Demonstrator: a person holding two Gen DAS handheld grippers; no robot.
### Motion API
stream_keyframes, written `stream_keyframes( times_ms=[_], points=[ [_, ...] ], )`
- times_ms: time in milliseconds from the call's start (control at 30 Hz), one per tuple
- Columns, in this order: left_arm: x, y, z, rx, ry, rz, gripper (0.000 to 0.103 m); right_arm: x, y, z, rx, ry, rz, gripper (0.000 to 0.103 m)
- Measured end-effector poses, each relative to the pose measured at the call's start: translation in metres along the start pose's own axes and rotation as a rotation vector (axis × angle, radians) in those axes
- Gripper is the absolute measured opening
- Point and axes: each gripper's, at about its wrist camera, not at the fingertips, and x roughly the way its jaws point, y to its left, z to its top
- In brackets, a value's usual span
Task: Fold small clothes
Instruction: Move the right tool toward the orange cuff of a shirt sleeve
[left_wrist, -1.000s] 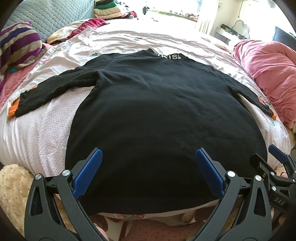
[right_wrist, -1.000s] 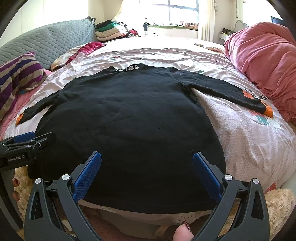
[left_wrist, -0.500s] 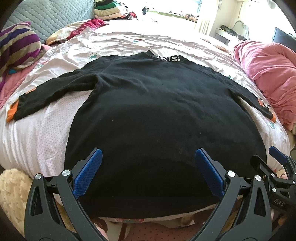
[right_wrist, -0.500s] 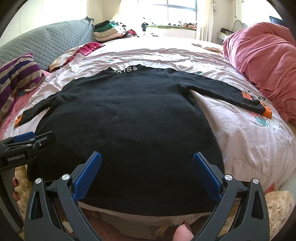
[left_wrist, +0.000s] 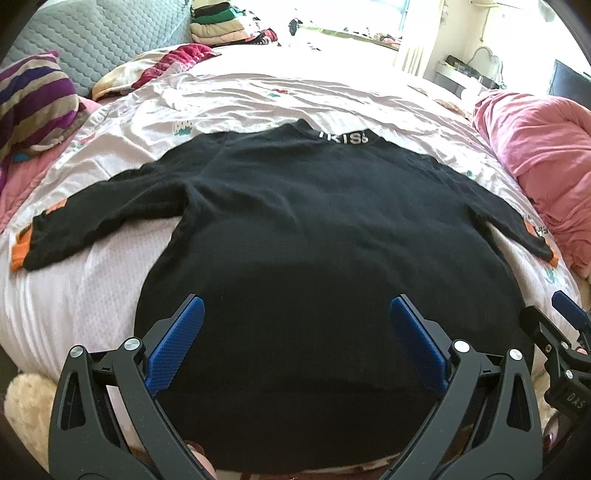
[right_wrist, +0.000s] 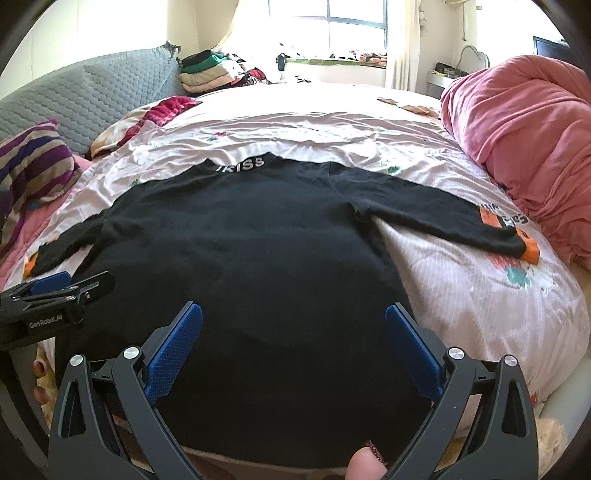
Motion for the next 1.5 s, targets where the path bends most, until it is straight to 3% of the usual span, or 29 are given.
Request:
stream_keyframes(
  times_ms=[900,1200,1500],
  points=[
    [0.044,-0.037,0.09,0.013,-0.006,-0.023,0.095,0.055,-0.046,0.112,0.059,-0.042,-0.058,0.099],
    [0.073,-0.063,0.11,0.036,0.027,-0.047,0.095,0.072,-0.098,0.128,0.157,-0.049,-0.119,0.099],
    [0.107,-0.093,0.117,0.083,0.071,-0.056,0.095,0.083,-0.167,0.125,0.349,-0.047,-0.198,0.099]
  ],
)
